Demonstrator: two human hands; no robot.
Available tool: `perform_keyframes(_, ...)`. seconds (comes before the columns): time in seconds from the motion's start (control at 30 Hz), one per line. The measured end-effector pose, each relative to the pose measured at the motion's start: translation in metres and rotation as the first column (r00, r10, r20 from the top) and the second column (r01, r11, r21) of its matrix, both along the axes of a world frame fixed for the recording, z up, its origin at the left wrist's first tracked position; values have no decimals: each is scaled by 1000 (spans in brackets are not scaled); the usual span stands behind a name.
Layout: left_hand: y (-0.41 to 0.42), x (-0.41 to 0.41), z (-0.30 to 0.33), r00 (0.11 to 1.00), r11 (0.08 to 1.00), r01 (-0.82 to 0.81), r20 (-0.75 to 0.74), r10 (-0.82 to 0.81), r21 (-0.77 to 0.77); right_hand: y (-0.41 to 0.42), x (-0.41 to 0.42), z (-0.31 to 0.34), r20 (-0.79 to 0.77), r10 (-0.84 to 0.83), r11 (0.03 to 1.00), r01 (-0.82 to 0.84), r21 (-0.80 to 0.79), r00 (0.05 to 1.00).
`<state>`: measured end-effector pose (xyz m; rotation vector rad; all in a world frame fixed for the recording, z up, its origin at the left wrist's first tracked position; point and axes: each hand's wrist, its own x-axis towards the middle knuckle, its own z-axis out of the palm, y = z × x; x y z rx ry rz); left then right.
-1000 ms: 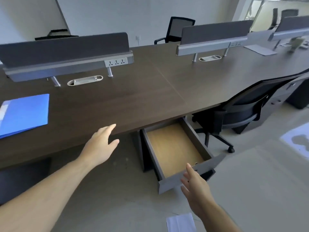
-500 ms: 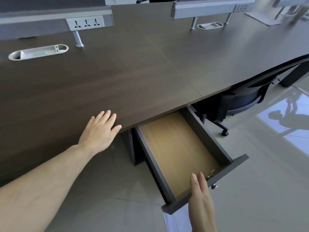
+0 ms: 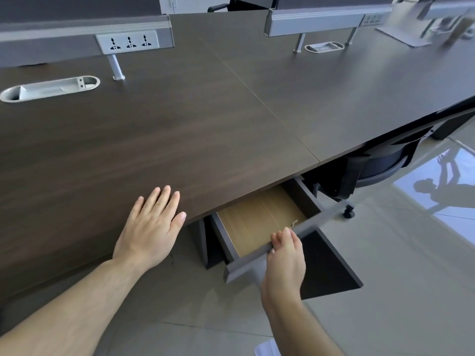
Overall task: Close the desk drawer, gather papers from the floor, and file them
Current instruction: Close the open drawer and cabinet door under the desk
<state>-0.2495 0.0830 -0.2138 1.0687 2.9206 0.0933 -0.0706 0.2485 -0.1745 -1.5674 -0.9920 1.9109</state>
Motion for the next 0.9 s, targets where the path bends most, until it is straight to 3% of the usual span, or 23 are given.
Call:
perform_keyframes(0.13, 1, -4, -2, 1000, 1000, -2, -15, 3, 7, 23, -51, 10, -89, -254, 947, 230, -223, 963)
perform_keyframes(0.23, -1, -1, -2, 1000, 1000, 1, -14, -1, 21, 28, -77, 17, -121, -219, 936, 173, -308, 968)
perform_keyframes(0.37, -2, -3, -4, 1000, 1000, 9, -24, -8, 27, 32, -104, 19, -57, -90, 955, 70, -288, 994)
perform_keyframes(0.53, -3, -2, -5, 1000, 999, 6, -24, -5, 42, 37, -118, 8, -284, -147, 931, 35, -364, 947)
perform_keyframes(0.9, -2, 0, -6, 999, 999, 5, -34, -3, 53, 45, -94, -18, -425, 88, 932, -225, -285, 901)
